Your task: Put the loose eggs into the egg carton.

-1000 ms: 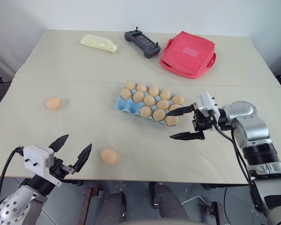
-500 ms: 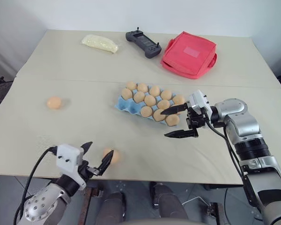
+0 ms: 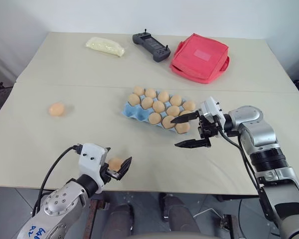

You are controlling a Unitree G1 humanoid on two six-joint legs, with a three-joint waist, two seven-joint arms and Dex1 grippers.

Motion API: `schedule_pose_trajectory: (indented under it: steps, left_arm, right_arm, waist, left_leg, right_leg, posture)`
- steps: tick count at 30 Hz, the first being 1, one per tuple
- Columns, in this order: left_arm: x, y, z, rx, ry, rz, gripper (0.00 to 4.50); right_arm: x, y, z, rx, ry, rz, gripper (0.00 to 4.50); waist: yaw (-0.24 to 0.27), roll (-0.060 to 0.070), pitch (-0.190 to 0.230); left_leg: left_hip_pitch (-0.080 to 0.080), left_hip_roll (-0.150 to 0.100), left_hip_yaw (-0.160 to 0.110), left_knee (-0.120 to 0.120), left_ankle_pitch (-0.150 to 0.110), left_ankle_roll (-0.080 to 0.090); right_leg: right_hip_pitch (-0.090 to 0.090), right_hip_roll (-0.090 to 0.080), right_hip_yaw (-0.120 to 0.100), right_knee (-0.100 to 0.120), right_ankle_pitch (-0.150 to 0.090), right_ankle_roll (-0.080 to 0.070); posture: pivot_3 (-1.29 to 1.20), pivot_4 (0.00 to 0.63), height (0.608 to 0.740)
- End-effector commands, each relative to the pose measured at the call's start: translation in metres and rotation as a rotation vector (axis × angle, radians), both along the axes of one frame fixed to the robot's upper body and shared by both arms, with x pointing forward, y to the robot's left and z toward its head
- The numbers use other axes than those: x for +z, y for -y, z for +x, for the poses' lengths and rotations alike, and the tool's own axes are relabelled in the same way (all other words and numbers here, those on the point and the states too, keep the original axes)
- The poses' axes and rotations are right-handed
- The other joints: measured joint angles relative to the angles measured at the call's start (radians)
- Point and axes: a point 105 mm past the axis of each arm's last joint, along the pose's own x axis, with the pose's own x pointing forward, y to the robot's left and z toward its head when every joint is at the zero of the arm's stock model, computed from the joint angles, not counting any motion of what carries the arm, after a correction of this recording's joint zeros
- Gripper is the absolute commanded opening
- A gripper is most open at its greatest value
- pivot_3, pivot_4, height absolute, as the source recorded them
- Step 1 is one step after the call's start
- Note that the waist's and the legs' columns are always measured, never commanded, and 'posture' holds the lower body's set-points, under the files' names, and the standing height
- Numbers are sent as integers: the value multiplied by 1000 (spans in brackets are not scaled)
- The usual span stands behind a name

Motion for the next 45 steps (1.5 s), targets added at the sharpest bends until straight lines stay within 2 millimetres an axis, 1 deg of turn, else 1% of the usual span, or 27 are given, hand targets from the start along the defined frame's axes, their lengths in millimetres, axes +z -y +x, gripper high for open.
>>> schedule_pose_trajectory:
  steps: [1, 7, 11, 14, 18, 19, 20, 22, 24, 26, 29, 34, 38, 41, 45]
  left_arm:
    - [1, 3, -3, -24, -15, 17, 4500]
    - [-3, 4, -4, -43, -43, 23, 4500]
    - [-12, 3, -6, -58, -78, 45, 4500]
    - [-20, 1, -8, -60, -116, 60, 3946]
    - [-23, 0, -8, -57, -117, 63, 2654]
    - [-23, 0, -7, -56, -117, 64, 2473]
    - [-24, -1, -7, -56, -117, 65, 2392]
    - [-22, -2, -3, -54, -102, 75, 2376]
    - [-16, -1, 5, -51, -59, 77, 2375]
    - [-5, 3, 17, -55, 9, 59, 2375]
    - [7, 16, 36, -86, 93, 25, 2375]
    - [20, 37, 67, -122, 191, 6, 2375]
    - [29, 44, 90, -121, 256, 10, 2375]
    - [33, 48, 106, -125, 295, 12, 2375]
    - [35, 54, 120, -156, 326, 25, 2375]
  right_arm:
    - [9, 4, -5, 14, 35, 4, 4493]
    - [10, 6, -6, 8, 36, 9, 4493]
    - [10, 6, -5, 0, 39, 9, 4493]
    - [10, 7, -5, -6, 42, 9, 4500]
    - [10, 8, -4, -13, 45, 9, 4500]
    - [10, 8, -4, -15, 46, 9, 4500]
    - [10, 8, -4, -17, 46, 8, 4500]
    - [10, 9, -4, -22, 48, 8, 4500]
    - [10, 9, -4, -27, 49, 9, 4500]
    - [11, 10, -4, -34, 54, 10, 4500]
    - [14, 13, -4, -56, 67, 25, 4500]
    - [18, 20, -7, -94, 80, 46, 4500]
    - [20, 24, -9, -131, 86, 67, 4500]
    - [18, 26, -12, -153, 85, 62, 4500]
    - [17, 26, -16, -174, 84, 68, 4500]
  waist:
    - [0, 0, 0]
    - [1, 0, 0]
    - [1, 0, 0]
    - [1, 0, 0]
    - [2, 0, 0]
    - [3, 0, 0]
    - [3, 0, 0]
    - [5, 0, 0]
    - [8, 0, 0]
    - [15, 0, 0]
    - [23, 0, 0]
    - [24, 0, 0]
    - [23, 0, 0]
    - [22, 0, 0]
    - [23, 0, 0]
  left_leg:
    - [0, 0, 0, 0, 0, 0]
    - [0, 0, 0, 0, 0, 0]
    - [0, 0, 0, 0, 0, 0]
    - [0, 0, 0, 0, 0, 0]
    - [0, 0, 0, 1, 0, 0]
    - [0, 0, 0, 1, 0, 0]
    - [0, 0, 0, 1, 0, 0]
    - [0, 0, 0, 1, 0, 0]
    - [0, 0, 0, 1, 0, 0]
    - [0, 0, 0, 1, 0, 0]
    - [0, -1, 0, 3, 0, 0]
    - [-1, -1, 0, 4, 0, 0]
    - [-1, -1, 0, 4, 0, 0]
    - [0, -1, 0, 4, 0, 0]
    - [0, -1, 1, 5, 0, 0]
  right_leg:
    - [0, 0, 0, 0, 0, 0]
    - [0, 0, 0, 0, 0, 0]
    - [0, 0, 0, 0, 0, 0]
    - [0, 0, 0, 0, 0, 0]
    - [0, 0, 0, 0, 0, 0]
    - [0, 0, 0, 0, 0, 0]
    - [0, 0, 0, 0, 0, 0]
    - [0, 0, 0, 0, 0, 0]
    - [0, 0, 0, 0, 0, 0]
    - [0, 0, 0, 1, 0, 0]
    - [0, 0, 0, 1, 0, 0]
    - [2, -1, 0, 0, 1, 2]
    - [2, -1, -1, 0, 2, 3]
    - [2, 0, -1, 0, 2, 3]
    - [2, 0, -1, 2, 2, 3]
  posture:
    - [0, 150, 740]
    - [0, 150, 740]
    - [0, 150, 740]
    - [0, 150, 740]
    - [0, 150, 740]
    - [0, 150, 740]
    - [0, 150, 740]
    - [0, 150, 740]
    - [0, 150, 740]
    - [0, 150, 740]
    - [0, 150, 740]
    - [0, 150, 740]
    - [0, 150, 740]
    - [0, 150, 740]
    - [0, 150, 740]
